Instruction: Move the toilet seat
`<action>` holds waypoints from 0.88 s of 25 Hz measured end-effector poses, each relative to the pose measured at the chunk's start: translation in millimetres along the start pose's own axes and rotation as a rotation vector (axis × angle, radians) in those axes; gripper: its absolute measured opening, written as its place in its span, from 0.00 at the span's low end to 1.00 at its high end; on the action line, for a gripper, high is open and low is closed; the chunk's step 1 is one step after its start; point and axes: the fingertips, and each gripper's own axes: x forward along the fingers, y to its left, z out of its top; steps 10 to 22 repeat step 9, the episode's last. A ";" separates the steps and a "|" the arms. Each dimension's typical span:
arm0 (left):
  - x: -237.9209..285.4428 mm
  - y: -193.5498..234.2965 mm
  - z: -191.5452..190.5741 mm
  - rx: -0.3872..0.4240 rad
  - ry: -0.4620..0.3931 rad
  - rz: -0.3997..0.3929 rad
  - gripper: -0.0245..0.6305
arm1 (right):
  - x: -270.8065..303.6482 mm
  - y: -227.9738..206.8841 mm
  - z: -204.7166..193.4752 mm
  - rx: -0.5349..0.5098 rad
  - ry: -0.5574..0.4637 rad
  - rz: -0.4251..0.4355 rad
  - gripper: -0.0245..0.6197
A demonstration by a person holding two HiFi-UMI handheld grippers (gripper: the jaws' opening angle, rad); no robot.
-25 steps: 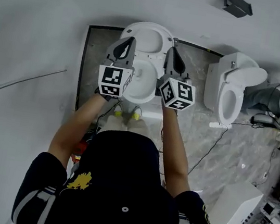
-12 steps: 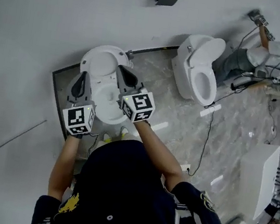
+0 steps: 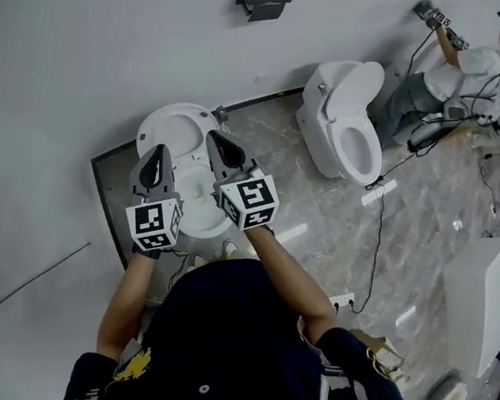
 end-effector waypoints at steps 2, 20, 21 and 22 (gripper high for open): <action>3.2 -2.3 0.2 0.000 0.000 -0.002 0.07 | 3.3 -1.1 0.1 0.000 0.003 0.002 0.08; 7.1 -5.5 1.4 0.010 0.008 0.008 0.07 | 5.9 6.5 2.4 0.004 0.008 0.035 0.08; 7.1 -5.5 1.4 0.010 0.008 0.008 0.07 | 5.9 6.5 2.4 0.004 0.008 0.035 0.08; 7.1 -5.5 1.4 0.010 0.008 0.008 0.07 | 5.9 6.5 2.4 0.004 0.008 0.035 0.08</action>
